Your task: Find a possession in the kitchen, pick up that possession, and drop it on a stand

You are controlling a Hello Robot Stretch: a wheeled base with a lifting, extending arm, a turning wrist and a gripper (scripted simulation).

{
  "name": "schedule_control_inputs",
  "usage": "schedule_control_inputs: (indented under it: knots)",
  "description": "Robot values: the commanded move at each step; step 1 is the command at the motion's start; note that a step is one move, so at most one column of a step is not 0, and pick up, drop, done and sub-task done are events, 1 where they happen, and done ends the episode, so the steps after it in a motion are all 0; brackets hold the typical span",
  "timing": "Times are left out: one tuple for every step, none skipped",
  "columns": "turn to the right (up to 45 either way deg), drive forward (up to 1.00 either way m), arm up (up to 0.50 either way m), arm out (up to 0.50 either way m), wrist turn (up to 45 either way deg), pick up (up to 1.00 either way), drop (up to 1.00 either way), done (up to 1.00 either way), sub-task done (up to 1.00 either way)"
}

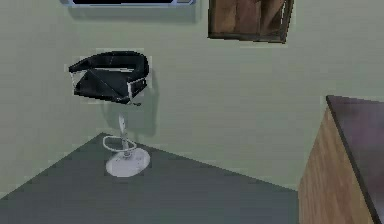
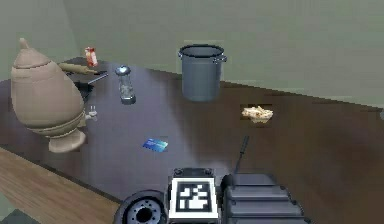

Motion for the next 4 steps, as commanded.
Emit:
schedule_control_inputs:
  knots:
    - [0.0,0.00,0.00,0.26,0.0,0.00,0.00,0.00,0.00]
    - [0.0,0.00,0.00,0.00,45.0,0.00,0.00,0.00,0.00]
    - [0.0,0.00,0.00,0.00,45.0,0.00,0.00,0.00,0.00]
    - [0.0,0.00,0.00,0.00,45.0,0.00,0.00,0.00,0.00]
